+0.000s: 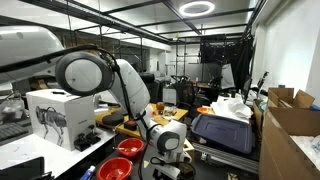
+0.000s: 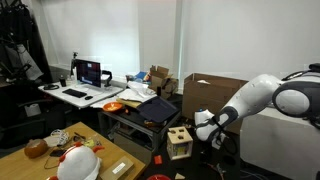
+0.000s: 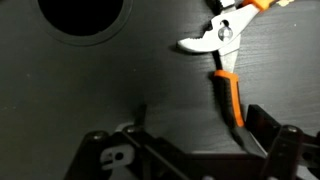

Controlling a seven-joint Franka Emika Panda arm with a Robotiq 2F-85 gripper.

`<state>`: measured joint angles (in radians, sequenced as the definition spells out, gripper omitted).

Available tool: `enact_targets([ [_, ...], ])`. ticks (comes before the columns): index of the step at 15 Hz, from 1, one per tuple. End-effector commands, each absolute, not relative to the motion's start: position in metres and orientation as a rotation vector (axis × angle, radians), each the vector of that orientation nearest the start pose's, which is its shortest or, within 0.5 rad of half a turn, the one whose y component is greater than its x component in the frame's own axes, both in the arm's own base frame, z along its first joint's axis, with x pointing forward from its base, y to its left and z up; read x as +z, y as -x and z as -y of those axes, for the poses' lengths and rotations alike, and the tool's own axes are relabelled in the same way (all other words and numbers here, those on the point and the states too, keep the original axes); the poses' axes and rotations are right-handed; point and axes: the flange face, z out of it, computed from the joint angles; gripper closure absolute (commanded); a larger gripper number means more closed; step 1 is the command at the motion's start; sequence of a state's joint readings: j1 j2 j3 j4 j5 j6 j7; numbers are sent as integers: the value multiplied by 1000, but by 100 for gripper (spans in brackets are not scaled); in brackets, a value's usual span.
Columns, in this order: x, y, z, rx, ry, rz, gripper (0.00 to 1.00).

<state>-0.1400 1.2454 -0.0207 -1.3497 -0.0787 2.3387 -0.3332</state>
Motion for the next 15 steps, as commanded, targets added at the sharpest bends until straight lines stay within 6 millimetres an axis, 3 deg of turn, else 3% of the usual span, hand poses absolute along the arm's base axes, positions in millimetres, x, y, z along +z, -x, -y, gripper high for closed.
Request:
enact_targets([
  [1, -60, -655, 104, 423, 3060, 457, 0],
  [9, -61, -657, 84, 414, 2995, 523, 0],
  [11, -63, -655, 83, 414, 3004, 527, 26],
  [15, -64, -652, 88, 405, 3019, 500, 57],
])
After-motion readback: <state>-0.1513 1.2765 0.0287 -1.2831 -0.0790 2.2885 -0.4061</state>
